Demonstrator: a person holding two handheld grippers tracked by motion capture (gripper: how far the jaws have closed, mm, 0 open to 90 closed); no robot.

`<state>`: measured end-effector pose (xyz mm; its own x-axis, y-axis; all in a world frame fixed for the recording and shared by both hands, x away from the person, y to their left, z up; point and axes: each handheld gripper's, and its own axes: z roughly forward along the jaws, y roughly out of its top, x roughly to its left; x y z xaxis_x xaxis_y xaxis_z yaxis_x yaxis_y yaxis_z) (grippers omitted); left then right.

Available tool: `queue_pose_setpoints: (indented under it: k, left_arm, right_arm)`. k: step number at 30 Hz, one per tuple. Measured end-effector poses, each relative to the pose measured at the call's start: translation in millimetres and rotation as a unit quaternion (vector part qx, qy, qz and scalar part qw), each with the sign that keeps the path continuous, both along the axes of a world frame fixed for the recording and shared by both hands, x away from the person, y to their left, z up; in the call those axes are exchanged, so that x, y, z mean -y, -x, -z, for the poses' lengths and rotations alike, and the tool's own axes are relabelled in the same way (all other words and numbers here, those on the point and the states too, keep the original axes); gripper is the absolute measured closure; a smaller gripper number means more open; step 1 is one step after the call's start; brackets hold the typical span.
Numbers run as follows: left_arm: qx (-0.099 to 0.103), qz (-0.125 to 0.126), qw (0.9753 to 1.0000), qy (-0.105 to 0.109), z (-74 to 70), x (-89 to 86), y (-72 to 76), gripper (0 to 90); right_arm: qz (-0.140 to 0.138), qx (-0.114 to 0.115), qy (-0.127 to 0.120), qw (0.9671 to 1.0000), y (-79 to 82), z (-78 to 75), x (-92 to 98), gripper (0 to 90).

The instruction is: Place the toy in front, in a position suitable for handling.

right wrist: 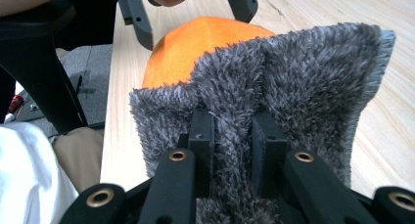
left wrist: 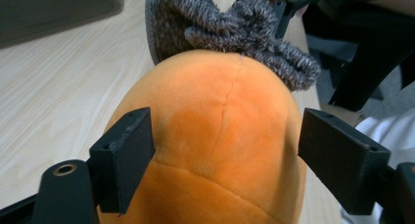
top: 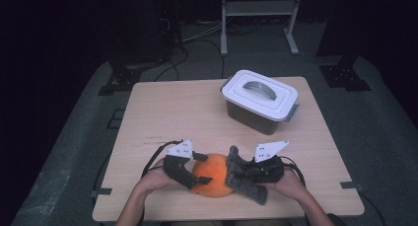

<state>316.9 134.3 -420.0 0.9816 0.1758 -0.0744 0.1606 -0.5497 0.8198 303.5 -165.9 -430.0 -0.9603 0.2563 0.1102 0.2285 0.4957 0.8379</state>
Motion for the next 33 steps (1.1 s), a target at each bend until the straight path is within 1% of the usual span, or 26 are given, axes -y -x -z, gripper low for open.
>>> queue_pose_setpoints:
  k: [1, 3, 4, 5, 6, 9, 10, 12, 14, 15, 17, 19, 21, 24, 25, 26, 28, 31, 32, 33]
  left_arm:
    - [0.007, -0.001, 1.0000, -0.007, 0.2, 0.6, 1.0, 23.6]
    - [0.010, 0.005, 0.9999, -0.006, 0.1, 0.3, 2.8, 29.4]
    - [0.008, 0.008, 0.9999, -0.008, 0.5, 0.5, 3.3, 30.2]
    - [0.008, 0.012, 0.9999, -0.008, 0.9, 0.9, 3.9, 30.8]
    - [0.009, 0.015, 0.9998, -0.005, 1.2, 1.5, 4.5, 31.1]
    - [0.009, 0.029, 0.9995, -0.005, 0.7, 4.4, 6.7, 31.1]
    - [0.011, 0.036, 0.9993, -0.005, 0.3, 5.2, 7.6, 31.1]
    - [0.012, 0.043, 0.9990, -0.004, -0.1, 6.2, 9.8, 31.6]
    - [0.012, 0.046, 0.9989, -0.007, 0.0, 5.9, 10.6, 32.0]
    - [0.012, 0.046, 0.9988, -0.007, 0.2, 5.3, 10.6, 32.4]
    - [0.010, 0.046, 0.9989, -0.002, 0.7, 4.9, 10.5, 32.4]
    - [0.011, 0.046, 0.9989, -0.002, 0.4, 5.0, 10.4, 32.3]
    - [0.009, 0.044, 0.9990, 0.000, 1.0, 4.8, 10.3, 32.3]
    - [0.009, 0.045, 0.9990, -0.002, 0.5, 3.8, 10.2, 32.3]
    - [0.009, 0.045, 0.9990, -0.002, 0.6, 3.9, 10.2, 32.3]
    - [0.009, 0.045, 0.9990, -0.001, 0.8, 4.3, 10.2, 32.2]
    - [0.010, 0.045, 0.9989, 0.001, 0.8, 5.7, 10.4, 32.2]
    - [0.011, 0.050, 0.9987, 0.000, 0.0, 7.5, 11.7, 32.1]
    - [0.011, 0.050, 0.9987, 0.001, -0.1, 8.0, 12.3, 31.9]
    - [0.011, 0.050, 0.9987, 0.001, 0.0, 8.1, 12.8, 31.8]
  right_arm:
    - [-0.001, -0.003, 0.007, 1.0000, -0.6, 0.2, 1.2, 73.2]
    - [0.000, -0.004, 0.030, 0.9995, -2.6, 1.0, 5.2, 73.4]
    - [0.002, -0.009, 0.031, 0.9995, -3.8, 0.5, 8.2, 73.8]
    - [0.002, -0.011, 0.022, 0.9997, -4.0, -1.4, 10.9, 74.0]
    - [0.004, -0.006, 0.012, 0.9999, -3.5, -4.6, 12.3, 74.0]
    - [0.007, 0.013, -0.027, 0.9995, 0.5, -17.0, 9.7, 74.0]
    - [0.007, 0.020, -0.034, 0.9992, 2.0, -20.3, 6.5, 74.0]
    - [0.006, 0.032, -0.035, 0.9989, 4.7, -22.9, -1.9, 73.8]
    - [0.007, 0.043, -0.019, 0.9989, 8.1, -20.3, -10.8, 73.8]
    - [0.003, 0.043, -0.014, 0.9990, 8.8, -18.5, -13.4, 73.8]
    - [0.001, 0.037, -0.015, 0.9992, 8.1, -17.0, -12.8, 73.9]
    - [0.001, 0.030, -0.004, 0.9995, 6.1, -15.3, -8.8, 73.9]
    - [0.006, 0.024, 0.018, 0.9995, 3.7, -10.5, -2.7, 73.8]
    - [0.025, 0.010, 0.047, 0.9985, -2.1, -3.9, 11.8, 73.7]
    - [0.033, 0.006, 0.044, 0.9985, -3.4, -3.3, 16.7, 73.7]
    - [0.039, 0.002, 0.032, 0.9987, -4.4, -4.3, 20.3, 73.7]
    - [0.043, 0.010, 0.012, 0.9989, -3.1, -10.8, 20.9, 73.6]
    - [0.028, 0.020, -0.029, 0.9990, 1.5, -20.5, 10.2, 73.4]
    - [0.023, 0.023, -0.032, 0.9990, 3.3, -22.2, 4.5, 73.3]
    - [0.016, 0.027, -0.029, 0.9991, 4.9, -22.5, -1.8, 73.1]
